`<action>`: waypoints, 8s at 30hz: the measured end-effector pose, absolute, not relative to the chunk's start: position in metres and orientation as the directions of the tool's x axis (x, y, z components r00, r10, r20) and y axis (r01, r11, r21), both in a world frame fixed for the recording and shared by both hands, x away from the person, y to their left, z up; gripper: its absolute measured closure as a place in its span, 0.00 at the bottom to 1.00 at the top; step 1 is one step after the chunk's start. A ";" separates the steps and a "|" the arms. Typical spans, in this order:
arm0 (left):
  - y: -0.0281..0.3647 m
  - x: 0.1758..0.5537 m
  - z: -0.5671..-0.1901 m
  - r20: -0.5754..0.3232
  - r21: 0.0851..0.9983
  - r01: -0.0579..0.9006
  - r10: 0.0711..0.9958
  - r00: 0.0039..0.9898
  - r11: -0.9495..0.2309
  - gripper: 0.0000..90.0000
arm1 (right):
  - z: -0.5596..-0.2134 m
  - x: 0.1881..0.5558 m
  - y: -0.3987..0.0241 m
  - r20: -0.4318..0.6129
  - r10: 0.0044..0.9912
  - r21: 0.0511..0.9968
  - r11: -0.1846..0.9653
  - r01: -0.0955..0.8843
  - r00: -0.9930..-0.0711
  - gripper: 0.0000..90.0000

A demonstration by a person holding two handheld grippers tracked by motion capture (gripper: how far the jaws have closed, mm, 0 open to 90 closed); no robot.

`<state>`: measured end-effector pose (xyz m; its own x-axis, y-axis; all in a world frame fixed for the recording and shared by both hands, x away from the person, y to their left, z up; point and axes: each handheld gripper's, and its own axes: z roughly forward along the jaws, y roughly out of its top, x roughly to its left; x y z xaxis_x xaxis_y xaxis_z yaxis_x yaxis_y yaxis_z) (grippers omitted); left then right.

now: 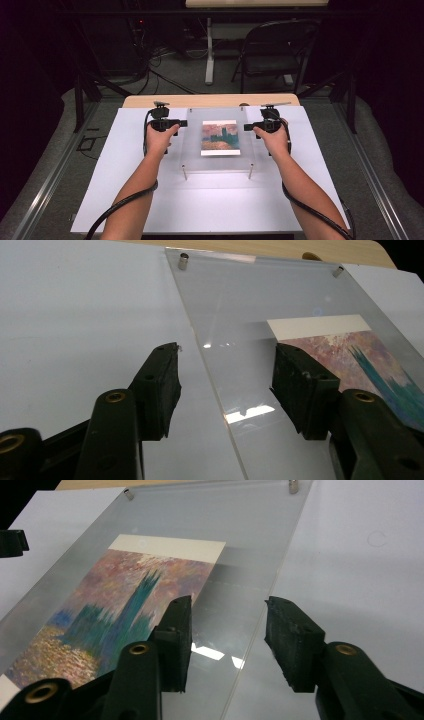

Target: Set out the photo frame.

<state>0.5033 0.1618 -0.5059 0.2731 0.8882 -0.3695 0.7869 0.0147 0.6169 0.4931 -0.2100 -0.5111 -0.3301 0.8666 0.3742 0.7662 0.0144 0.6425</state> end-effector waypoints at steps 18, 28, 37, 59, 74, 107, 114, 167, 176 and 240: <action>0.149 0.515 -0.514 -0.359 0.595 0.803 0.904 0.232 0.030 0.49 | -0.507 0.507 -0.201 0.355 0.885 0.635 0.007 0.772 -0.301 0.58; 0.141 0.521 -0.517 -0.382 0.576 0.817 0.894 0.235 0.031 0.50 | -0.511 0.512 -0.206 0.418 0.870 0.605 -0.051 0.794 -0.262 0.58; 0.133 0.525 -0.525 -0.374 0.558 0.830 0.894 0.245 0.006 0.49 | -0.518 0.519 -0.203 0.438 0.865 0.580 -0.063 0.812 -0.245 0.58; 0.137 0.528 -0.534 -0.423 0.531 0.847 0.877 0.228 0.036 0.50 | -0.530 0.524 -0.205 0.477 0.852 0.533 -0.084 0.842 -0.217 0.56; 0.137 0.530 -0.537 -0.444 0.513 0.857 0.866 0.228 0.038 0.43 | -0.536 0.525 -0.204 0.496 0.844 0.508 -0.092 0.856 -0.204 0.52; 0.132 0.533 -0.537 -0.468 0.474 0.880 0.855 0.224 0.028 0.35 | -0.539 0.527 -0.197 0.520 0.830 0.484 -0.094 0.870 -0.200 0.44; 0.133 0.534 -0.537 -0.475 0.463 0.886 0.855 0.209 0.041 0.37 | -0.538 0.526 -0.197 0.518 0.832 0.484 -0.092 0.870 -0.200 0.44; 0.140 0.528 -0.510 -0.474 0.475 0.879 0.853 0.221 0.037 0.48 | -0.517 0.518 -0.198 0.484 0.835 0.538 -0.049 0.842 -0.261 0.46; 0.142 0.523 -0.498 -0.472 0.491 0.871 0.849 0.236 0.031 0.51 | -0.507 0.512 -0.198 0.466 0.836 0.564 -0.028 0.826 -0.290 0.48; 0.161 0.420 -0.411 -0.356 0.719 0.687 0.796 0.490 -0.101 0.73 | -0.417 0.408 -0.208 0.204 0.825 0.754 0.211 0.622 -0.528 0.66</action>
